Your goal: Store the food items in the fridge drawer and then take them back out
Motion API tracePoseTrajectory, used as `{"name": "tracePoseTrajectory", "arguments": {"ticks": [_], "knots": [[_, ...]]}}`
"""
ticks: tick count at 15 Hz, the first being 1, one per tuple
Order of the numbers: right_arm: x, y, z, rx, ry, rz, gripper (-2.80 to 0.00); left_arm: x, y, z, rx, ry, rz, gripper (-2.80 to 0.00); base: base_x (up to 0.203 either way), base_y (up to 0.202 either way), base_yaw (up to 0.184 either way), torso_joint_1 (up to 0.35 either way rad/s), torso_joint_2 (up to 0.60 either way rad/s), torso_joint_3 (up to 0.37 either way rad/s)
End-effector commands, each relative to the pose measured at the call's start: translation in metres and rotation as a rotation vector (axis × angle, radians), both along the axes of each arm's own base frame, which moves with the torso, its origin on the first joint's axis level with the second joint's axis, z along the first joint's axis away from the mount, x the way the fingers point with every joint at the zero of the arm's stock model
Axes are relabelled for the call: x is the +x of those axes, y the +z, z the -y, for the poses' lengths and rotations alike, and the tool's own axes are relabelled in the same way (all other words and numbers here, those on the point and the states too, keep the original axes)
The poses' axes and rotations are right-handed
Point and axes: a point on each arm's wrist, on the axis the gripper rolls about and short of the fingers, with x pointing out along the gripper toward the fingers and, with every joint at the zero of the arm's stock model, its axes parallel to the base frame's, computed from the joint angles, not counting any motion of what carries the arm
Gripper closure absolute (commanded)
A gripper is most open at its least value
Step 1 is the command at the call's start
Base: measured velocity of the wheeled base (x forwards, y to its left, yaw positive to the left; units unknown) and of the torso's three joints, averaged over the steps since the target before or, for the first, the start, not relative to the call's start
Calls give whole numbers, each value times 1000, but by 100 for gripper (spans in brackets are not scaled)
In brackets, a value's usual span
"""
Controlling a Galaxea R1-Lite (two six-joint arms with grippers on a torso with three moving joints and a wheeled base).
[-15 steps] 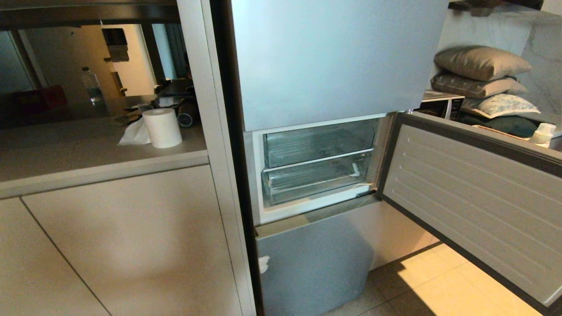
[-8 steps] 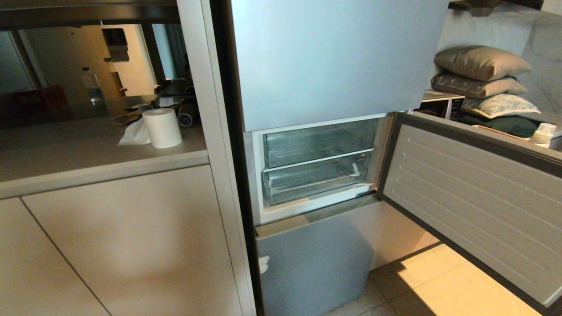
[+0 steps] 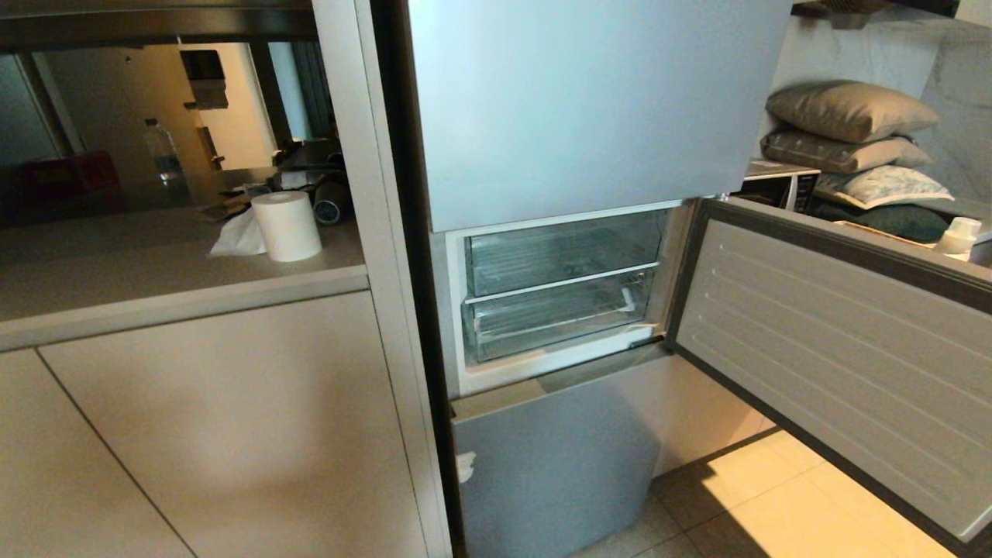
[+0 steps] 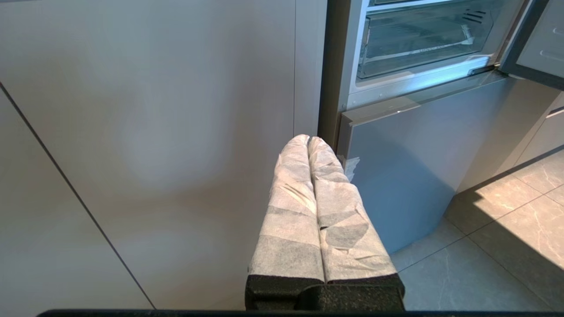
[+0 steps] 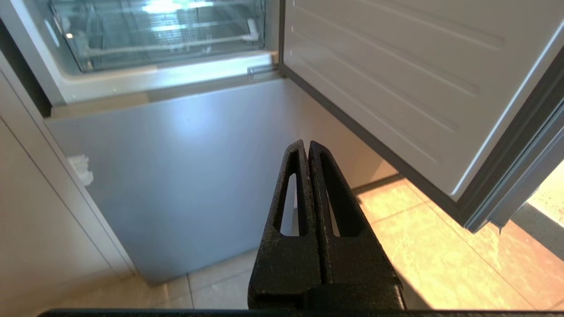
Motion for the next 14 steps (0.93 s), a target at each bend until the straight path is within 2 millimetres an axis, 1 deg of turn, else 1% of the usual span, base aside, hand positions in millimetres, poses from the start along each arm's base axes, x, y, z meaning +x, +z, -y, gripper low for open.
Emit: {"name": "tracePoseTrajectory", "arguments": {"ticks": [1,3,5,14], "knots": [[-2,-1,0,10,0,19,0,0,0,0,0,1,-1,0,0,0,0,0,0,0],[-2,-1,0,12,0,19,0,0,0,0,0,0,-1,0,0,0,0,0,0,0],[-2,-1,0,13,0,19,0,0,0,0,0,0,-1,0,2,-5,95,1,1,-2],[-2,-1,0,33,-5,21,0,0,0,0,0,0,-1,0,0,-9,175,2,1,3]]}}
